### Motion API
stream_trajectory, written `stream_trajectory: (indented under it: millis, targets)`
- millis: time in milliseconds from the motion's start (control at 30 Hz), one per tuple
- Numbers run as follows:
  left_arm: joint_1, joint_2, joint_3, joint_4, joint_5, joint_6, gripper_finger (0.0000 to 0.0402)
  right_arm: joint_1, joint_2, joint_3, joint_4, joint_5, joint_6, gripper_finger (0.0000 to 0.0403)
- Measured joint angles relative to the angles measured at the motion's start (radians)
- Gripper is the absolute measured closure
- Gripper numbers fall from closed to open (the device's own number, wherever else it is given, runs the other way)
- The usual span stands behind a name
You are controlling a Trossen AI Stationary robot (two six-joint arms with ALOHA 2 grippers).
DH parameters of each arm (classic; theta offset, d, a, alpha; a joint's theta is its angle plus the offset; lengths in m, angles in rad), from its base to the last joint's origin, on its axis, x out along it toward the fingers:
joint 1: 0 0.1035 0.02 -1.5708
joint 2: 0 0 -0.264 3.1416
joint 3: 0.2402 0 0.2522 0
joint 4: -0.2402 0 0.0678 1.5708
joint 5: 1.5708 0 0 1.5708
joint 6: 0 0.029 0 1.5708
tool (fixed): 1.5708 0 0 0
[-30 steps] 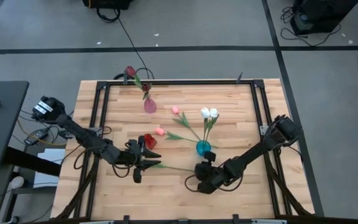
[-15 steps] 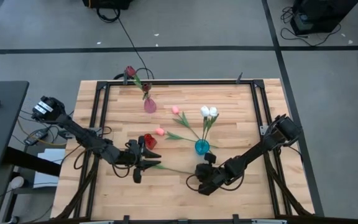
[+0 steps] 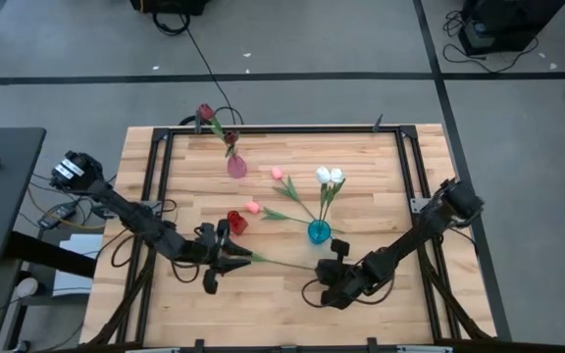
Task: Sort flowers into vase by color
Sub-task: Put the red tulip into the pink vase
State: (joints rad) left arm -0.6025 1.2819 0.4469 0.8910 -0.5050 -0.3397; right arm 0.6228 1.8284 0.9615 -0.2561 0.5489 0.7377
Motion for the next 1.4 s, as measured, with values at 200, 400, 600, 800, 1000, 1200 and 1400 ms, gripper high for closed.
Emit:
stream_trajectory:
  millis: [200,400,600,800,1000,1200,1400]
  targets:
    - [-0.061,0.018,0.004,0.035,0.011,-0.005,0.0286,0.042,-0.15,0.003,-0.011,0.15,-0.031,0.04]
    - [-0.098,0.186,0.031,0.034,0.006,-0.152,0.0286,0.048,-0.222,0.005,-0.013,0.154,-0.066,0.0401]
    - [-0.103,0.355,0.125,0.027,0.002,-0.214,0.0286,0.001,-0.145,0.005,0.141,-0.059,-0.115,0.0375]
    - [-0.105,0.362,0.168,0.032,-0.048,-0.117,0.0286,-0.042,0.011,0.026,0.424,-0.129,-0.244,0.0337]
    - [-0.137,0.254,0.126,0.002,-0.099,-0.001,0.0286,-0.086,0.172,0.173,0.391,-0.13,-0.313,0.0313]
    - [-0.182,0.121,0.061,-0.079,-0.208,0.017,0.0286,-0.131,0.253,0.286,0.301,0.012,-0.349,0.0282]
    - [-0.212,0.049,0.039,-0.146,-0.239,0.023,0.0286,-0.196,0.285,0.287,0.338,-0.063,-0.348,0.0267]
